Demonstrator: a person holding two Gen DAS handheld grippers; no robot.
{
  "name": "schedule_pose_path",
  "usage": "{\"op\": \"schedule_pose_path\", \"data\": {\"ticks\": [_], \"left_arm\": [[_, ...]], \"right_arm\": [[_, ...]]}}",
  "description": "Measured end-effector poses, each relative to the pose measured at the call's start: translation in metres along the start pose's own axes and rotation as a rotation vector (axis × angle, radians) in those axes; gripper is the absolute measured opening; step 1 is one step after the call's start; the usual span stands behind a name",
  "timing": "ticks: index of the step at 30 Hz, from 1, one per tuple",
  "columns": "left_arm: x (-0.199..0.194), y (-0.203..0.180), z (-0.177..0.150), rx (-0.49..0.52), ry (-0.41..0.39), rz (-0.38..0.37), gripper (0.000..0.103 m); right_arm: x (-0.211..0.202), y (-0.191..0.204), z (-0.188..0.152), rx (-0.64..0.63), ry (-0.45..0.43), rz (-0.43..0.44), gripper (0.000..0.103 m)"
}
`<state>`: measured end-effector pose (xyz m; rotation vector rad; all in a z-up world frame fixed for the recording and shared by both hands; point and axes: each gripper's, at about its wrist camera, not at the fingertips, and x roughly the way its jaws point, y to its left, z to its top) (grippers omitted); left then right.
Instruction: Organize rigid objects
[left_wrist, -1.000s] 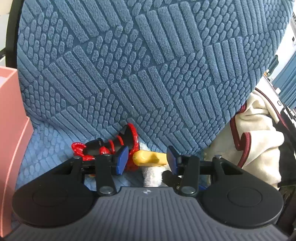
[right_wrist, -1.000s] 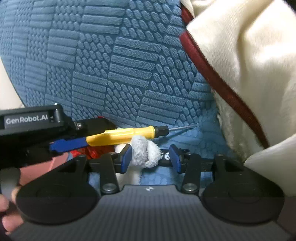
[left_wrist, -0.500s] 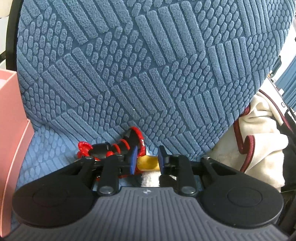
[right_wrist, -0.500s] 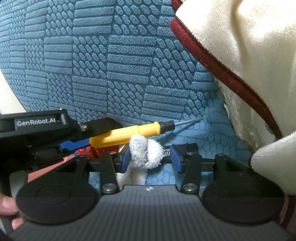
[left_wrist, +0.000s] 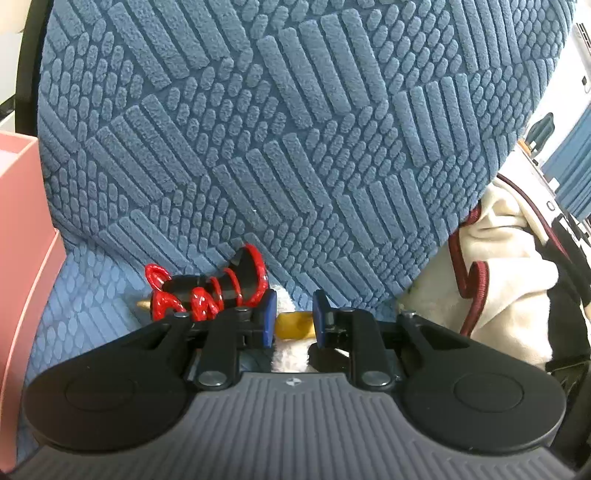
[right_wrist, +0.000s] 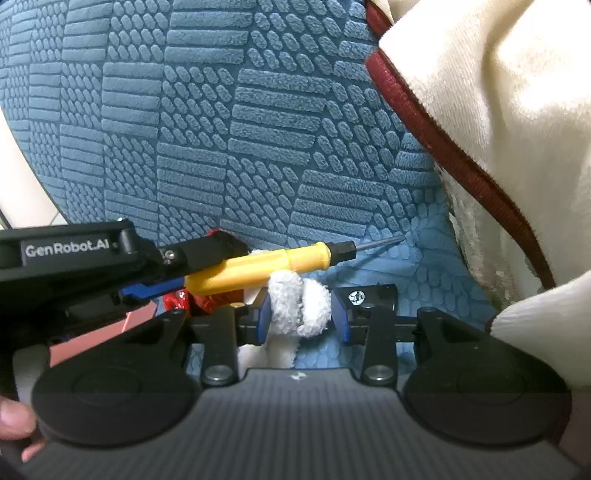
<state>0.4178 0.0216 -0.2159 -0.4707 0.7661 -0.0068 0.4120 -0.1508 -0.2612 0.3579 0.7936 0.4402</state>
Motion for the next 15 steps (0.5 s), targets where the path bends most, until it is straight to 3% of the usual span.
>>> {"op": "schedule_pose_path", "data": {"ticks": [3, 5, 6, 10, 12, 15], "left_arm": [[-0.004, -0.002, -0.001, 0.005, 0.004, -0.012, 0.023], [-0.007, -0.005, -0.003, 0.012, 0.004, -0.020, 0.022], [-0.009, -0.005, -0.004, 0.012, 0.004, -0.024, 0.021], [-0.016, -0.003, -0.009, 0.003, 0.013, -0.040, 0.017], [-0.021, -0.003, -0.012, 0.008, 0.016, -0.044, 0.004], [-0.028, 0.001, -0.014, 0.002, 0.013, -0.050, 0.004]], "right_arm": [[-0.007, 0.004, 0.000, -0.002, 0.000, -0.011, 0.037], [-0.012, 0.010, 0.001, -0.026, 0.002, -0.028, 0.027], [-0.013, 0.014, 0.001, -0.040, 0.003, -0.040, 0.017], [-0.026, 0.021, -0.004, -0.079, 0.005, -0.064, 0.014], [-0.031, 0.023, -0.007, -0.082, 0.013, -0.065, 0.011], [-0.038, 0.027, -0.012, -0.098, 0.005, -0.062, 0.011]]}}
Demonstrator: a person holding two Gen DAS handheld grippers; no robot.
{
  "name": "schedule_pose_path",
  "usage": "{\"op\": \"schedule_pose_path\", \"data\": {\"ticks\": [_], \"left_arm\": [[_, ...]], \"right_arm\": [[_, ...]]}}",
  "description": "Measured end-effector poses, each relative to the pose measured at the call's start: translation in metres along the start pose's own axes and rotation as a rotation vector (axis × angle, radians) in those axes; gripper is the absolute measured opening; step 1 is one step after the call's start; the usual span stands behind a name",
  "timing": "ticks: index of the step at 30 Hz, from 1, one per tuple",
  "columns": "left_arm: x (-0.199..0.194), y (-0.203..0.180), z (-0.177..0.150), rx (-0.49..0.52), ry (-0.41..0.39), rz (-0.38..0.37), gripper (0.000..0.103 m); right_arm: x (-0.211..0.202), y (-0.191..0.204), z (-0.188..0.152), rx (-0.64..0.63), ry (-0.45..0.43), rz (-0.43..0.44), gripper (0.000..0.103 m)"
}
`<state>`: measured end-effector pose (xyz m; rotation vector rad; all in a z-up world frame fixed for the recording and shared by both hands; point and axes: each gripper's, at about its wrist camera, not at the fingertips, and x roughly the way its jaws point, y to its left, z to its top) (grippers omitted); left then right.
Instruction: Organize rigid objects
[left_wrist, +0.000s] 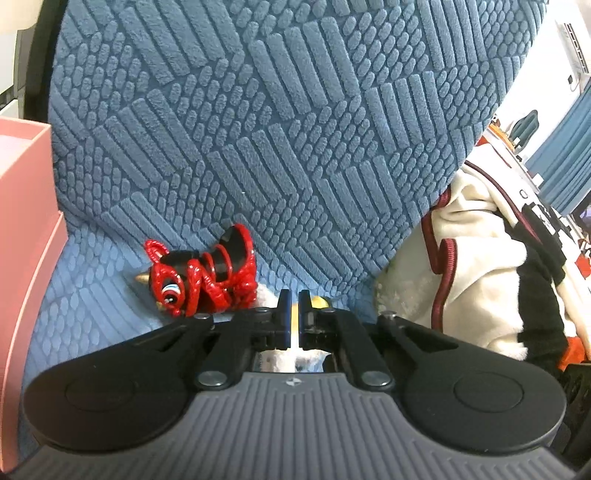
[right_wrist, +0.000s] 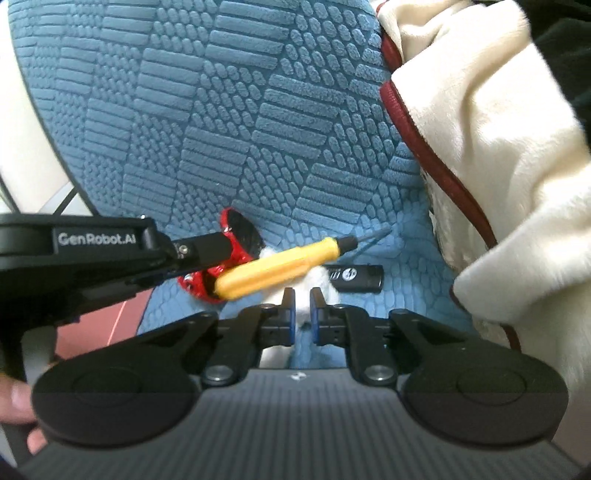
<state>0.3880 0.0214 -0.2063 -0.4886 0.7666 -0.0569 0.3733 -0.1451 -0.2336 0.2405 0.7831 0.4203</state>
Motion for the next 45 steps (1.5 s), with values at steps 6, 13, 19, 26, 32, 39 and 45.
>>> {"op": "schedule_pose_path", "data": {"ticks": [6, 13, 19, 26, 32, 39, 45], "left_arm": [[-0.003, 0.011, -0.001, -0.020, -0.003, -0.011, 0.004], [0.010, 0.029, 0.009, -0.101, 0.006, 0.014, 0.033], [0.021, 0.047, 0.010, -0.238, 0.033, -0.035, 0.045], [0.035, 0.045, 0.009, -0.263, 0.052, -0.039, 0.045], [0.039, 0.041, 0.008, -0.250, 0.047, -0.037, 0.043], [0.037, 0.036, 0.007, -0.199, 0.070, -0.015, 0.021], [0.028, 0.033, 0.007, -0.153, 0.073, -0.028, 0.006]], "right_arm": [[0.005, -0.010, -0.006, 0.046, -0.030, -0.008, 0.013], [0.015, -0.026, -0.004, 0.128, -0.052, 0.012, 0.029], [0.022, -0.024, -0.002, 0.117, -0.067, 0.025, 0.034], [0.031, -0.026, -0.005, 0.127, -0.044, 0.043, 0.044], [0.036, -0.020, -0.006, 0.102, -0.034, 0.050, 0.038], [0.030, -0.017, -0.002, 0.088, -0.025, 0.044, 0.014], [0.012, -0.012, 0.002, 0.081, 0.001, 0.017, 0.013]]}}
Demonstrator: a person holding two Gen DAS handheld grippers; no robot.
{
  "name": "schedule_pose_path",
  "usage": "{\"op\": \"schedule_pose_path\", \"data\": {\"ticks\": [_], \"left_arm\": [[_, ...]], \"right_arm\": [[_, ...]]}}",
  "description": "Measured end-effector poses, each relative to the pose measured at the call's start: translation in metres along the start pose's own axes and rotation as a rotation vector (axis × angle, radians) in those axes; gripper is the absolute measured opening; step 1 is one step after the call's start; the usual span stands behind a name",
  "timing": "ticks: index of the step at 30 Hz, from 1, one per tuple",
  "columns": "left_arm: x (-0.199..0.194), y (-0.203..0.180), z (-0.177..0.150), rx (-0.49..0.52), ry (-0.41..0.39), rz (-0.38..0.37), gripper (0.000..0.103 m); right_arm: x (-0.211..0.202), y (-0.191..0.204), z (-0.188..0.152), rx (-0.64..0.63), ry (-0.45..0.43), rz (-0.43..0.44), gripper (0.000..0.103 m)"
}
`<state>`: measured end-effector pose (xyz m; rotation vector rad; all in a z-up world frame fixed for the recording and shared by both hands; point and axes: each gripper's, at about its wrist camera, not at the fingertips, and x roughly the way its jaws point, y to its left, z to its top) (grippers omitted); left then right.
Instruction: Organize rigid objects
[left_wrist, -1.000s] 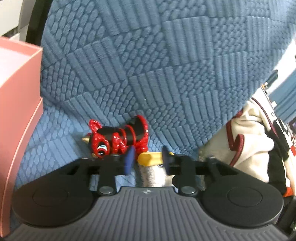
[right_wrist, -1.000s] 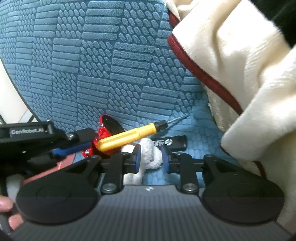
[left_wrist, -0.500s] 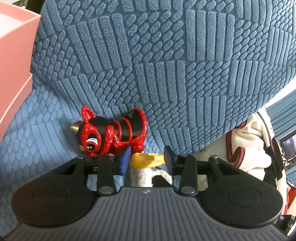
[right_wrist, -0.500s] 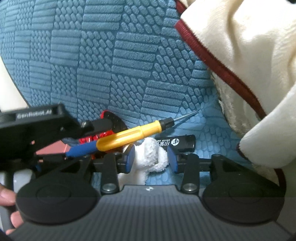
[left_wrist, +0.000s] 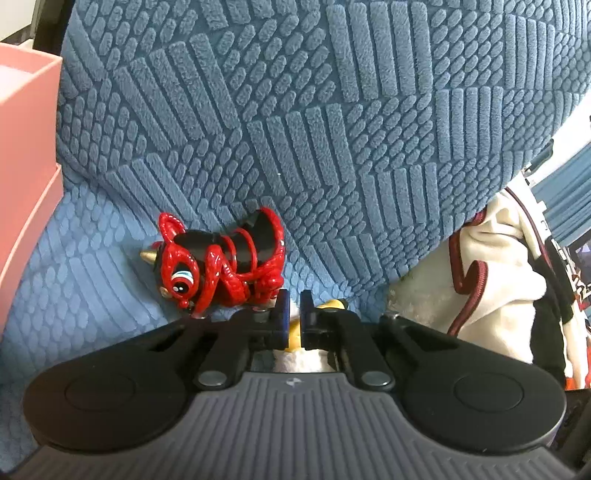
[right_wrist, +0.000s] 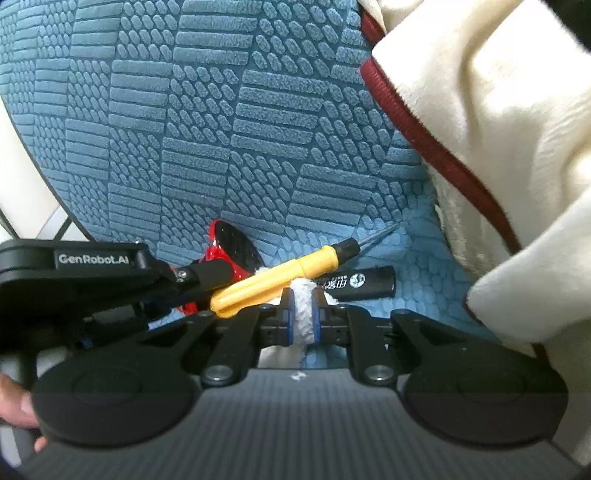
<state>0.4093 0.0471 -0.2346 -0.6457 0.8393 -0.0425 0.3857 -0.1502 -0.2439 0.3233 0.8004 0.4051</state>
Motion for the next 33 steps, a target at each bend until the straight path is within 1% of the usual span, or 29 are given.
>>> {"op": "schedule_pose_path", "data": {"ticks": [3, 6, 9, 11, 12, 13, 15, 17, 20, 21, 24, 27, 30, 33], "left_arm": [[-0.003, 0.003, -0.001, 0.004, -0.002, -0.003, 0.006], [0.001, 0.005, -0.001, 0.016, 0.025, -0.045, 0.006], [0.007, 0.007, 0.000, 0.016, 0.037, -0.052, 0.010], [0.012, 0.009, 0.000, 0.011, 0.045, -0.057, 0.022], [0.015, 0.009, 0.001, 0.011, 0.048, -0.057, 0.036], [0.016, 0.009, 0.000, 0.012, 0.048, -0.054, 0.045], [0.015, 0.008, -0.001, 0.020, 0.038, -0.057, 0.045], [0.013, 0.006, 0.000, 0.032, 0.029, -0.083, 0.045], [0.012, 0.004, 0.001, 0.048, 0.030, -0.099, 0.045], [0.012, 0.004, 0.000, 0.053, 0.034, -0.100, 0.045], [0.014, -0.001, -0.001, 0.089, 0.051, -0.103, 0.045], [0.017, -0.003, -0.003, 0.129, 0.068, -0.088, 0.045], [0.019, -0.005, -0.004, 0.167, 0.078, -0.070, 0.045], [0.021, -0.008, -0.005, 0.207, 0.084, -0.051, 0.044]], "right_arm": [[-0.010, 0.005, -0.005, -0.030, 0.006, -0.038, 0.012], [-0.019, 0.009, -0.010, -0.072, 0.004, -0.104, 0.008], [-0.026, 0.009, -0.017, -0.055, 0.007, -0.121, 0.008], [-0.026, 0.007, -0.022, -0.048, 0.012, -0.122, 0.008], [-0.025, 0.006, -0.024, -0.044, 0.005, -0.110, 0.008], [-0.024, 0.005, -0.025, -0.042, -0.001, -0.104, 0.008], [-0.023, 0.003, -0.023, -0.033, -0.028, -0.076, 0.009], [-0.024, 0.000, -0.022, 0.003, -0.047, -0.035, 0.010], [-0.021, -0.003, -0.019, 0.045, -0.060, 0.023, 0.012], [-0.021, -0.001, -0.019, 0.041, -0.065, 0.025, 0.014], [-0.018, 0.003, -0.018, 0.008, -0.074, 0.007, 0.029], [-0.013, 0.003, -0.016, 0.005, -0.074, 0.011, 0.029], [-0.003, 0.005, -0.015, -0.021, -0.067, -0.020, 0.029], [0.005, 0.007, -0.015, -0.054, -0.050, -0.030, 0.028]]}}
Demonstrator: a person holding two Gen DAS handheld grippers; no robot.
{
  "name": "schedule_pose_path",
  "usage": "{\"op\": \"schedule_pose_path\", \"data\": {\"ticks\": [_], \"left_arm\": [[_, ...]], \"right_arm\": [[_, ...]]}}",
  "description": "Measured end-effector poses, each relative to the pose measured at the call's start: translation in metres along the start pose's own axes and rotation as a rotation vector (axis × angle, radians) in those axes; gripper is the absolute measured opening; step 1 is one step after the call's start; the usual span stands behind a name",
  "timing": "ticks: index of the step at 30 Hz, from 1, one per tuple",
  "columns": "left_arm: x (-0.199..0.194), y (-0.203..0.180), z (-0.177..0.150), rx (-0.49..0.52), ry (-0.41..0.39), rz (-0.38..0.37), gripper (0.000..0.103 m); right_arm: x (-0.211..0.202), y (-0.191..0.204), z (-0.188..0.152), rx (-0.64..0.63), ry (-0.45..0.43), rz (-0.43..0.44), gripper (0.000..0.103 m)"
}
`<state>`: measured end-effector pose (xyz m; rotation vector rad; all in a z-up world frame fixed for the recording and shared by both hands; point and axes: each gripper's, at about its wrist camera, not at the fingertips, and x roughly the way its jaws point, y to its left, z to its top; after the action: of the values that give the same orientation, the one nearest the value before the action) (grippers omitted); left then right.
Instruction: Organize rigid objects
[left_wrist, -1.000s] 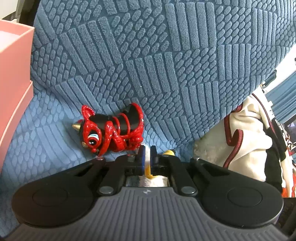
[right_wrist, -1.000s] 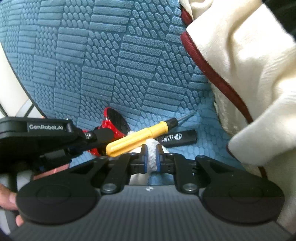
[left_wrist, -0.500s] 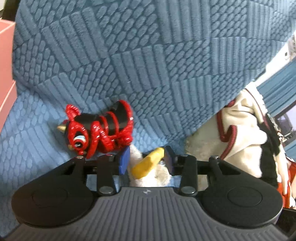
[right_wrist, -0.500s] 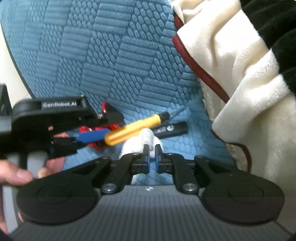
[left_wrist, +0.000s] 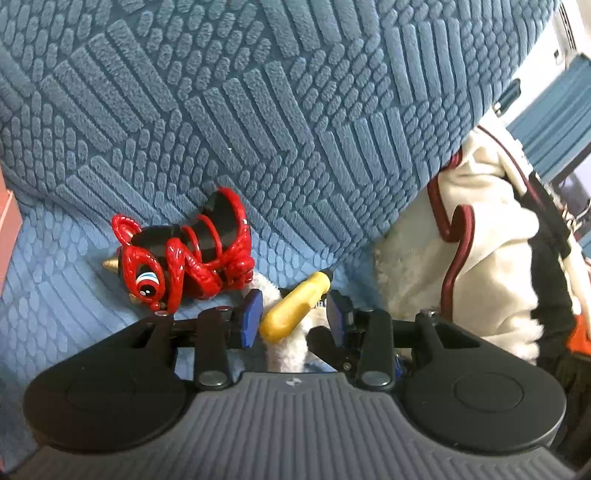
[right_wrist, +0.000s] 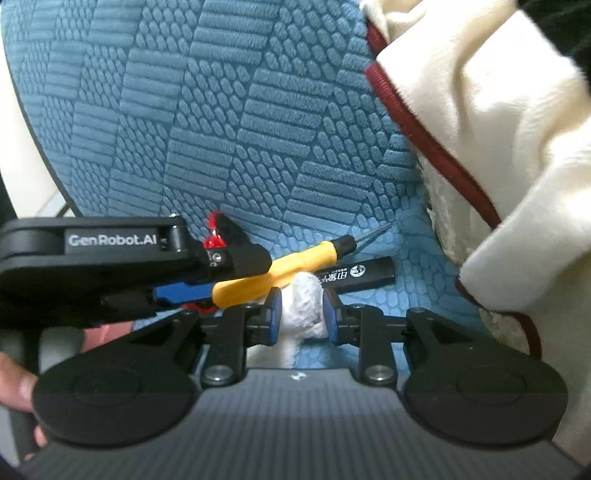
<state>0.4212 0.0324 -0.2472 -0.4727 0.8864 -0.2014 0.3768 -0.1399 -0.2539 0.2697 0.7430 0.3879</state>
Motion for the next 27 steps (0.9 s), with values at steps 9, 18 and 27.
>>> {"op": "schedule_pose_path", "data": {"ticks": [9, 18, 27], "left_arm": [[0.012, -0.016, -0.002, 0.089, 0.024, 0.072, 0.044], [0.013, -0.018, -0.006, 0.084, 0.003, 0.068, 0.033], [-0.029, -0.010, -0.017, 0.040, -0.095, 0.081, 0.028]], "right_arm": [[0.003, 0.006, 0.002, -0.049, 0.000, -0.011, 0.020], [-0.006, 0.011, 0.006, -0.069, 0.009, -0.009, 0.013], [-0.029, 0.027, -0.002, -0.099, 0.054, -0.023, 0.012]]}}
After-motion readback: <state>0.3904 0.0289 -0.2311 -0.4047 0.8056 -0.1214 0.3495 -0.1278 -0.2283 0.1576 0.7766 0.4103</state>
